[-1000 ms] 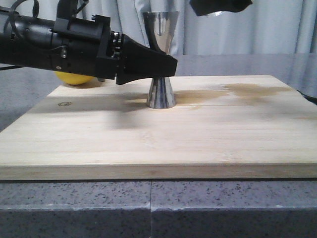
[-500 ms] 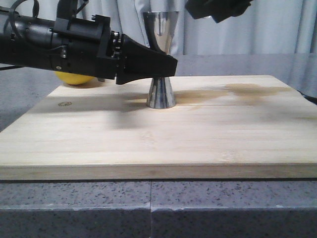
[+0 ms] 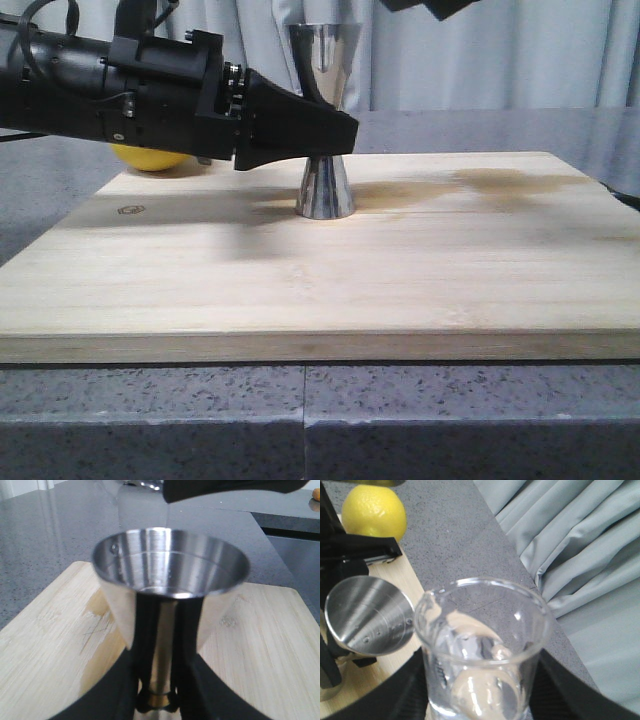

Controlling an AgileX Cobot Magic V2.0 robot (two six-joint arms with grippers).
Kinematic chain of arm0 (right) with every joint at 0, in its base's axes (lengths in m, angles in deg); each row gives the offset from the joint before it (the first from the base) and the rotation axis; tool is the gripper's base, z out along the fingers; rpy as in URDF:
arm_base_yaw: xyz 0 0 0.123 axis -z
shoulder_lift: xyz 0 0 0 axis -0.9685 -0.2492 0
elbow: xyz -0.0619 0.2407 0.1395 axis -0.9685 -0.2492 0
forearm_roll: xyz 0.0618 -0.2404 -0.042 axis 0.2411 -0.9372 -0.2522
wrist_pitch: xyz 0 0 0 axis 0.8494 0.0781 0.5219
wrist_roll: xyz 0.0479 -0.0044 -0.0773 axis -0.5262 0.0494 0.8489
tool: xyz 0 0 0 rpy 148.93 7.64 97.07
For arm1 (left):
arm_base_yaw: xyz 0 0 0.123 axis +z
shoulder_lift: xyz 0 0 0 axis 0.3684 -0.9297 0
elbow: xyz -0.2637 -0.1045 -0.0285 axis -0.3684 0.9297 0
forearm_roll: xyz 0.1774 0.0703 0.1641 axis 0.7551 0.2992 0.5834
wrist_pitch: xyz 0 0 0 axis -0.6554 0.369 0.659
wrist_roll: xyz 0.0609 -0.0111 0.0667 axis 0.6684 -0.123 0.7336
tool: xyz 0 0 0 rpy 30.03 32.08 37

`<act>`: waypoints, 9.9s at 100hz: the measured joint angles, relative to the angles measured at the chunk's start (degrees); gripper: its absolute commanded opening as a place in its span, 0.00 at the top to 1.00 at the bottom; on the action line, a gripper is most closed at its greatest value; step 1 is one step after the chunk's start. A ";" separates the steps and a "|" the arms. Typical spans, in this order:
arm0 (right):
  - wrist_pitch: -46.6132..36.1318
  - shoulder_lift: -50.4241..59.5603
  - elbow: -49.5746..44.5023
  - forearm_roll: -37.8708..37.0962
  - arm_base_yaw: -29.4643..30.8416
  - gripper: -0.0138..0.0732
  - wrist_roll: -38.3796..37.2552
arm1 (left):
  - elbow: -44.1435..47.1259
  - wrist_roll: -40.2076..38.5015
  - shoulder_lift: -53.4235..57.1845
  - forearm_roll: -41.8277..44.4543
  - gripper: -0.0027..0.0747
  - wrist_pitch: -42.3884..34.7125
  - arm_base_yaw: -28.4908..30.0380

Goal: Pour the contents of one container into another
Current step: 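Tilt the beaker with the right gripper, pouring liquid into the jigger, then lower the empty beaker onto the board with the right gripper and release, then raise the open right gripper away from the beaker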

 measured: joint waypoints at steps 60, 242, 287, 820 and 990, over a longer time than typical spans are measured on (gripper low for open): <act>0.52 -1.26 0.00 -2.55 -0.23 0.50 0.00 | 0.00 0.00 0.00 0.00 0.81 0.00 0.00; 1.83 -2.83 0.00 -21.74 -1.66 0.50 0.10 | 0.00 0.00 0.00 0.00 0.81 0.00 0.00; 0.80 -2.83 0.00 -26.25 -1.66 0.50 0.10 | 0.00 0.00 0.00 0.00 0.81 0.00 0.00; -36.98 -3.37 -12.37 -25.83 33.63 0.20 -56.72 | 0.00 0.00 0.00 0.00 0.81 0.00 0.00; -38.63 12.13 -12.60 -36.15 33.63 0.20 -75.60 | 0.00 0.00 0.00 0.00 0.81 0.00 0.00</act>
